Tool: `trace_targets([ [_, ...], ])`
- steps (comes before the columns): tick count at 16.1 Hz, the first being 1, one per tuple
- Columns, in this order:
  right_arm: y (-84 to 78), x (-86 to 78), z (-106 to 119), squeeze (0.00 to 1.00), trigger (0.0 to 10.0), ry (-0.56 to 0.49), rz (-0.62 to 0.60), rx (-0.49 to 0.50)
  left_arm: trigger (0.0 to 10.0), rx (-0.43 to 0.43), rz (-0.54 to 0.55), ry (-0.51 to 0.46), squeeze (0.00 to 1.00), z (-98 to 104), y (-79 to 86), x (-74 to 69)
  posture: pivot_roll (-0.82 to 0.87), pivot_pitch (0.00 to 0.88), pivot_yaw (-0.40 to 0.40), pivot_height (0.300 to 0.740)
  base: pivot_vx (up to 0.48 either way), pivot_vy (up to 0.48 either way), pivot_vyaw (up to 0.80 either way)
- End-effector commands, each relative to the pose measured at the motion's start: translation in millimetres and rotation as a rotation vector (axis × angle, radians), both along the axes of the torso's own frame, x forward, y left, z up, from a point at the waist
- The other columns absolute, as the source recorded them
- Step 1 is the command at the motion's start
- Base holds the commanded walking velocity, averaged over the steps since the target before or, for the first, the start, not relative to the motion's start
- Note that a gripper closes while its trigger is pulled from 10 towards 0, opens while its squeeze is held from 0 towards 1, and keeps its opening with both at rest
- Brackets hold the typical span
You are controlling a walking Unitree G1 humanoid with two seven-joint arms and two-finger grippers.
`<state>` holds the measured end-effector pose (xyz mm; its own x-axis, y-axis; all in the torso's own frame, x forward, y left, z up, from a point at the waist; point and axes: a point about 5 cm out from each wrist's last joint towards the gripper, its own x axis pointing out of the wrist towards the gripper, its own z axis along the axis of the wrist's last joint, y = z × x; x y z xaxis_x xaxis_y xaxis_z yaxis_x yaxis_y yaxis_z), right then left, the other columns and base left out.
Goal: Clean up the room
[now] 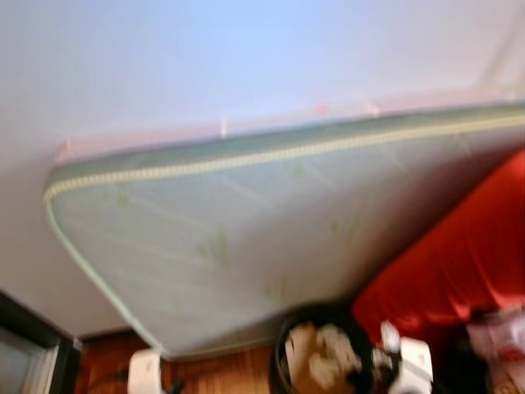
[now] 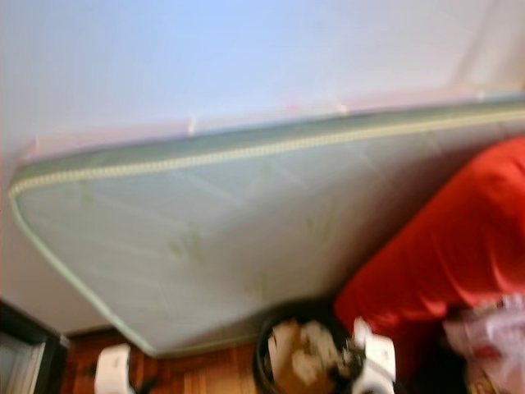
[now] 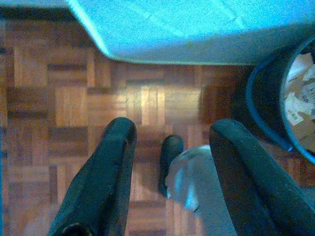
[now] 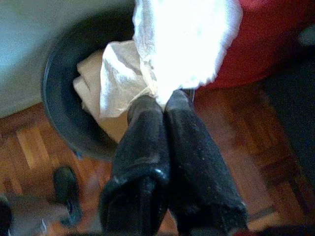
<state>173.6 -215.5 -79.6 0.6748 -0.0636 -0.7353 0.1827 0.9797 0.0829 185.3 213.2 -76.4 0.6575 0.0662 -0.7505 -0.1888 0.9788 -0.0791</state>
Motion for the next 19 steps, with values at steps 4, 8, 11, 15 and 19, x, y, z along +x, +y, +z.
trace_targets([
  [4,-1.6,-6.9,0,0.00,10.0,-0.026,0.099,0.027,10.0,0.000,-0.034,-0.022,0.00,1,-5.4,1.7,0.06,0.071,0.007,0.740,0.000,0.000,0.00],
  [8,-0.4,-5.6,4,0.00,10.0,-0.100,0.143,0.060,10.0,0.004,-0.045,-0.153,0.00,16,-8.5,26.6,0.07,0.082,-0.003,0.740,0.000,0.000,0.00],
  [11,-1.5,-7.6,5,0.00,10.0,-0.135,0.131,0.085,10.0,0.002,-0.045,-0.286,0.00,35,-9.7,51.1,0.08,0.113,-0.011,0.740,0.000,0.000,0.00],
  [15,32.8,83.0,51,0.00,10.0,-0.346,0.115,0.111,10.0,0.005,-0.072,-0.541,0.00,73,-24.0,88.6,0.11,0.173,-0.026,0.740,0.000,0.000,0.00],
  [19,46.1,110.6,72,0.00,10.0,-0.429,0.062,0.145,10.0,0.009,-0.091,-0.597,0.00,75,-32.7,84.3,0.11,0.196,-0.024,0.740,0.000,0.000,0.00],
])
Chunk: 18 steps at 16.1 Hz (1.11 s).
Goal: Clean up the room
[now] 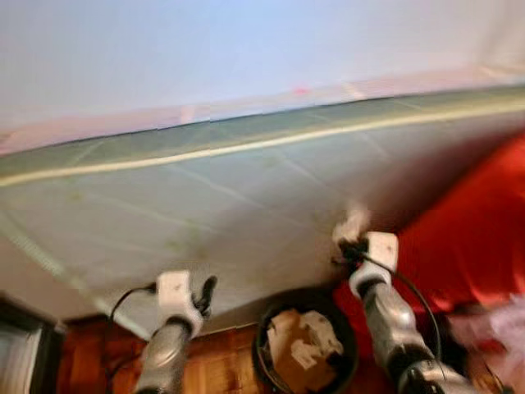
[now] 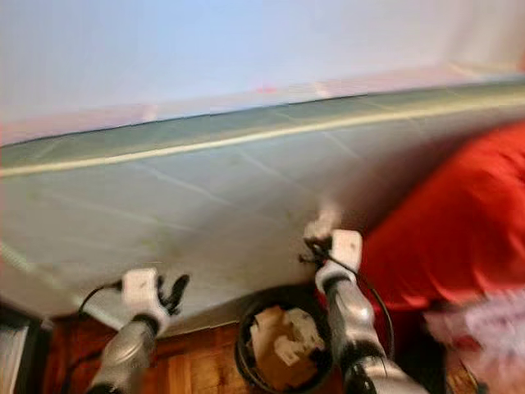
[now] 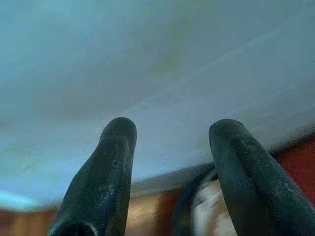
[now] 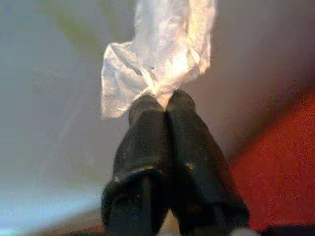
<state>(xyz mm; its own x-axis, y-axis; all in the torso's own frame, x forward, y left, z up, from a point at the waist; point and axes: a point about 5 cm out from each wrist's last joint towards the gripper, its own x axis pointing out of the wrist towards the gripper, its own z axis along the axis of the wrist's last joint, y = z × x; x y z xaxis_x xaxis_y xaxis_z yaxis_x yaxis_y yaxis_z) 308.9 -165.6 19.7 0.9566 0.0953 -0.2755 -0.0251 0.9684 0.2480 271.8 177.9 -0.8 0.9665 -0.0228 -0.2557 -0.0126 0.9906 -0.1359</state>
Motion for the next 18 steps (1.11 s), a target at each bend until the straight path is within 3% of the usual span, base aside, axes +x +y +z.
trace_targets([
  [1,-2.9,-25.7,-28,0.00,10.0,0.123,-0.040,0.030,10.0,0.001,0.017,-0.012,0.00,-1,3.3,-5.4,0.11,0.202,-0.024,0.740,0.000,0.000,0.00],
  [9,-0.1,-52.2,-53,0.00,10.0,0.245,-0.008,-0.020,10.0,0.034,-0.005,-0.057,0.00,4,8.1,-15.3,0.13,0.228,-0.015,0.740,0.000,0.000,0.00],
  [15,18.6,-45.7,-50,0.00,10.0,0.249,0.093,-0.021,10.0,0.041,-0.006,-0.093,0.00,16,8.9,-5.8,0.14,0.242,-0.014,0.740,0.000,0.000,0.00],
  [18,22.8,-41.2,-46,0.00,10.0,0.229,0.077,-0.007,10.0,0.050,0.007,-0.113,0.00,24,15.2,2.7,0.15,0.248,-0.018,0.740,0.000,0.000,0.00],
])
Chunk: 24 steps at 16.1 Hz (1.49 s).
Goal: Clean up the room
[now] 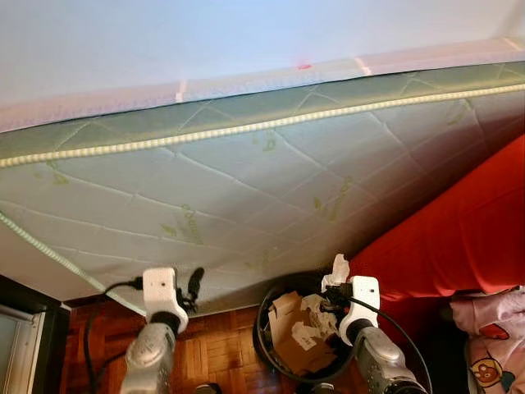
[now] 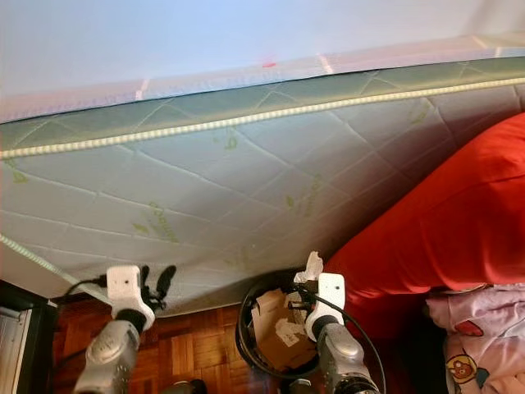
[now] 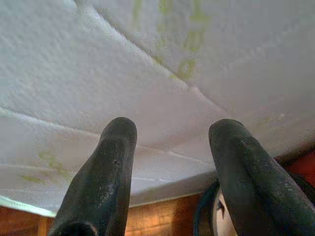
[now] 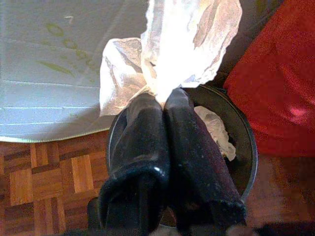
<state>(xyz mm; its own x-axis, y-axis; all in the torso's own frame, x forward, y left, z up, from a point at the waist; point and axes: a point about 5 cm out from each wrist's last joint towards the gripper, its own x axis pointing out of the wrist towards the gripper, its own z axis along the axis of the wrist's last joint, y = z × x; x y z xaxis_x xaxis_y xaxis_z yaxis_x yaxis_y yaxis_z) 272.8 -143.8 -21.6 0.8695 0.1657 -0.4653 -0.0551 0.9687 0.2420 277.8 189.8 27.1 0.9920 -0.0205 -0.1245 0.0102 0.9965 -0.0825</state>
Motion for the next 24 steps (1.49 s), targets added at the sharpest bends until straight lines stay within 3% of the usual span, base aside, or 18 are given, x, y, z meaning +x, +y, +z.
trace_targets([
  [1,1.6,-4.7,-4,0.00,10.0,0.022,-0.005,0.007,10.0,-0.005,0.015,0.020,0.00,-3,3.5,-3.1,0.16,0.256,-0.021,0.740,0.000,0.000,0.00],
  [6,9.1,-5.8,-6,0.00,10.0,0.045,0.023,-0.009,10.0,-0.001,0.021,0.010,0.00,0,6.7,-2.5,0.16,0.273,-0.026,0.730,0.000,0.000,0.00],
  [10,7.2,-9.0,-7,0.00,10.0,0.014,0.013,-0.006,10.0,-0.004,0.029,0.013,0.00,-2,7.3,-10.8,0.16,0.303,-0.029,0.705,0.000,0.000,0.00],
  [16,1.3,7.6,5,0.00,10.0,0.015,0.029,-0.032,10.0,-0.015,0.020,0.013,0.00,0,0.3,-12.5,0.16,0.332,-0.033,0.695,0.000,0.000,0.00],
  [18,-0.6,11.3,10,0.00,10.0,-0.028,0.015,-0.017,10.0,-0.017,0.019,0.006,0.00,2,-1.0,-11.5,0.17,0.345,-0.037,0.690,0.000,0.000,0.00],
  [24,6.0,21.0,15,0.00,10.0,0.021,0.059,-0.049,10.0,-0.018,0.009,-0.016,0.00,11,-4.4,-10.0,0.18,0.373,-0.042,0.681,0.000,0.000,0.00],
])
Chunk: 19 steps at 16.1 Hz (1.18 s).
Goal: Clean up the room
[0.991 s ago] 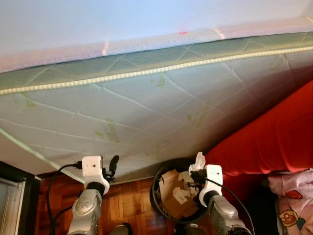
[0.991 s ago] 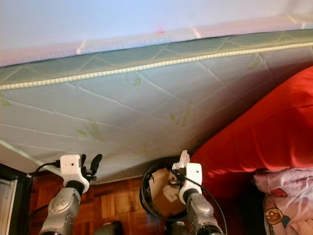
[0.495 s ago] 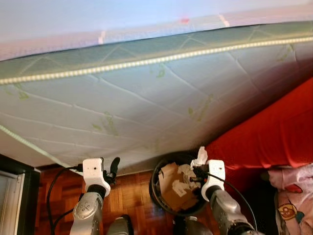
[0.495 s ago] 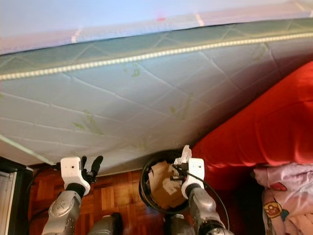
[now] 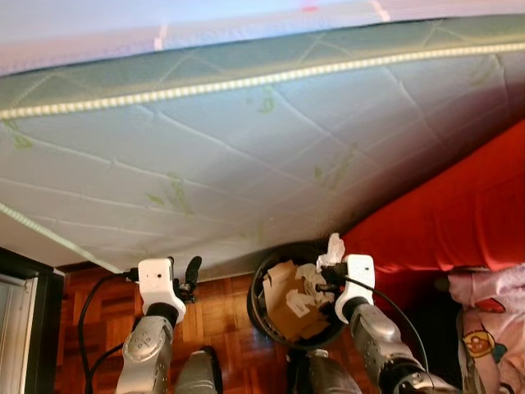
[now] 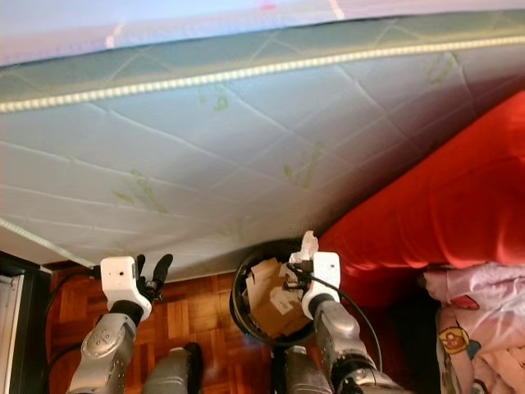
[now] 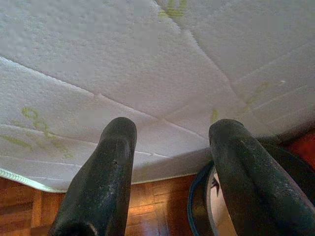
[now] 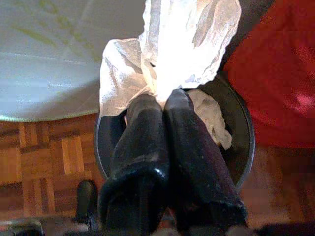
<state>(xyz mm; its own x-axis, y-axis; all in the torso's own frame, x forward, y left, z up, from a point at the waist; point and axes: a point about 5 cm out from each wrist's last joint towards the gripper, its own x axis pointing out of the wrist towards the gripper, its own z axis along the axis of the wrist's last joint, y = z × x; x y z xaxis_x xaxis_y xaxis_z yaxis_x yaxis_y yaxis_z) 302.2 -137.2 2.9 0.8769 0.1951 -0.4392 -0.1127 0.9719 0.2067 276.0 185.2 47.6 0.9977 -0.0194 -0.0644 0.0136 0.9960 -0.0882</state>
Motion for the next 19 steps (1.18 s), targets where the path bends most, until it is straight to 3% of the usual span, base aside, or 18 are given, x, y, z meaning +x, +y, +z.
trace_targets([
  [1,0.1,-6.9,-8,0.00,10.0,0.056,0.010,-0.014,10.0,-0.013,0.005,0.044,0.00,-9,-0.8,-8.7,0.18,0.381,-0.044,0.671,0.000,0.000,0.00],
  [7,5.8,-3.4,-7,0.00,10.0,0.088,0.061,-0.029,10.0,-0.017,0.008,0.043,0.00,-5,-3.8,-10.7,0.19,0.401,-0.055,0.662,0.000,0.000,0.00],
  [15,18.7,4.0,0,0.00,10.0,0.088,0.050,0.011,10.0,-0.022,-0.005,0.000,0.00,11,-14.3,4.9,0.21,0.433,-0.072,0.662,0.000,0.000,0.00],
  [19,10.8,7.3,3,0.00,10.0,0.057,-0.016,0.008,10.0,-0.020,-0.015,-0.012,0.00,15,-18.1,4.0,0.21,0.444,-0.075,0.662,0.000,0.000,0.00],
])
